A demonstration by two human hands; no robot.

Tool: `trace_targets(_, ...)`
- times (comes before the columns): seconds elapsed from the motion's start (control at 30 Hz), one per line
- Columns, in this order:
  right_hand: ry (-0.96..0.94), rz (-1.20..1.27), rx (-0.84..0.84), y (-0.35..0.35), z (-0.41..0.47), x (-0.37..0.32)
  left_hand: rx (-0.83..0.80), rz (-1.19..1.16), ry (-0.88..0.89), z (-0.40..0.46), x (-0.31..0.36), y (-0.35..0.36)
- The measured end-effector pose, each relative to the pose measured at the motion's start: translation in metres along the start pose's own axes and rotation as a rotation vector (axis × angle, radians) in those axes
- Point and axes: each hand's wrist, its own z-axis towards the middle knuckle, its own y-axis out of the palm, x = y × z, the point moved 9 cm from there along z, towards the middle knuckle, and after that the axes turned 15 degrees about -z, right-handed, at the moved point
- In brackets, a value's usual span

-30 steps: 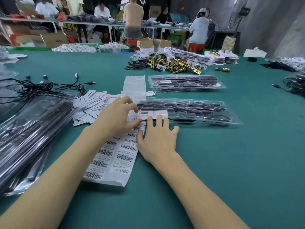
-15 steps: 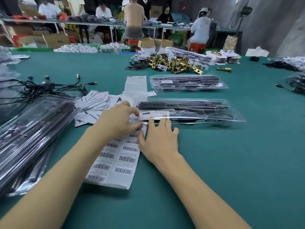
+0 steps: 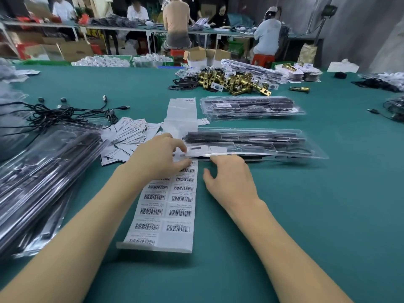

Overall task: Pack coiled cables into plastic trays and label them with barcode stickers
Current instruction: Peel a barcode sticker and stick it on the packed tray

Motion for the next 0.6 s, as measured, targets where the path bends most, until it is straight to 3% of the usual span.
trace_targets(0.17,0.026,-0.188,-0.188,0.025,-0.003,0.004,0.007,-0.004,0.008,0.000,0.002,-0.002)
trace_targets(0.37,0.009,-0.291,-0.107,0.014,0.000,0.008,-0.010,0.006,0.010,0.001,0.001,0.000)
trace_targets(0.6,-0.034,-0.197,0.027,-0.001,0.003,0.008,-0.036,-0.093,-0.063,0.005,-0.011,-0.004)
